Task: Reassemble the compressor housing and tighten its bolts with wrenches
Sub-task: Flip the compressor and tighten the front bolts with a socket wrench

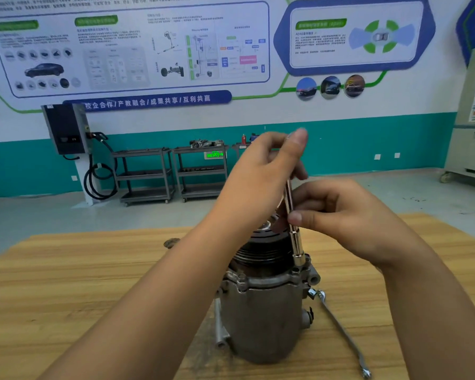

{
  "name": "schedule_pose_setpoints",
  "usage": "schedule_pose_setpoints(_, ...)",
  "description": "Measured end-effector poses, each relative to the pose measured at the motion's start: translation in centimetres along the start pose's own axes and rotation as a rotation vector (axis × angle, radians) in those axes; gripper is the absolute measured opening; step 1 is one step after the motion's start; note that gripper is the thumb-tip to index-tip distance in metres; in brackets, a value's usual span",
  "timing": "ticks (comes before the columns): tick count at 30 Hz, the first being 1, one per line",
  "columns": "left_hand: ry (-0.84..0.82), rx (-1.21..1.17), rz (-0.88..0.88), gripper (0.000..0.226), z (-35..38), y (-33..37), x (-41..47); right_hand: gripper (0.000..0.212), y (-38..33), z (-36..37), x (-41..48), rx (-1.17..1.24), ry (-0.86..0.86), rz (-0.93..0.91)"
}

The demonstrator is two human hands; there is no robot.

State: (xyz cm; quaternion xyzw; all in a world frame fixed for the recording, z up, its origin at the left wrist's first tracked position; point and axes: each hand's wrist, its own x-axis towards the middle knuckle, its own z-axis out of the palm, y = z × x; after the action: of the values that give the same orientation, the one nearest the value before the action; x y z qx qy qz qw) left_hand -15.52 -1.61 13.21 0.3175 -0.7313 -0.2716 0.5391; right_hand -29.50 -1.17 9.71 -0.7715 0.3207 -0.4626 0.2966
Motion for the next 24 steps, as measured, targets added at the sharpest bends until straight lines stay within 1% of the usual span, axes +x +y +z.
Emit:
schedule_pose_setpoints(3,0.011,0.011,-0.002,0.02,-0.6,-1.1,-0.6,0.008,0.5,-0.1,0.1,0.005,-0.045,0.047)
schedule_pose_setpoints(6,0.038,0.043,0.006,0.016,-0.7,-1.8,-0.9,0.014,0.6,-0.1,0.1,0.005,-0.096,0.064)
schedule_pose_setpoints(10,0.049,0.039,-0.015,0.01,-0.3,-1.7,-0.9,0.023,0.7,-0.3,0.1,-0.01,-0.077,0.054)
schedule_pose_setpoints(13,0.047,0.053,-0.019,0.012,-0.1,-1.5,-0.9,0.018,0.9,-0.5,-0.1,-0.035,-0.079,0.055)
schedule_pose_setpoints(16,-0.002,0.08,-0.034,0.016,-0.1,-1.3,-0.8,0.016,0.9,-0.6,-0.1,-0.007,-0.074,0.048)
schedule_pose_setpoints(18,-0.068,0.087,-0.05,0.02,-0.3,-1.2,-0.7,0.01,1.0,-0.5,0.0,0.037,-0.053,0.055)
schedule_pose_setpoints(20,-0.137,0.025,-0.09,0.025,-0.4,-1.1,-0.8,0.006,1.0,-0.4,0.1,0.063,-0.042,0.051)
schedule_pose_setpoints(21,-0.165,-0.023,-0.107,0.026,-0.4,-1.0,-0.9,0.008,1.1,-0.3,0.1,0.06,-0.036,0.047)
schedule_pose_setpoints(22,-0.179,-0.052,-0.11,0.026,-0.3,-1.0,-1.0,0.009,1.2,-0.3,0.1,0.05,-0.024,0.045)
schedule_pose_setpoints(24,-0.159,0.0,-0.052,0.022,-0.2,-0.6,-1.1,0.009,1.1,-0.2,0.2,0.024,0.005,0.06)
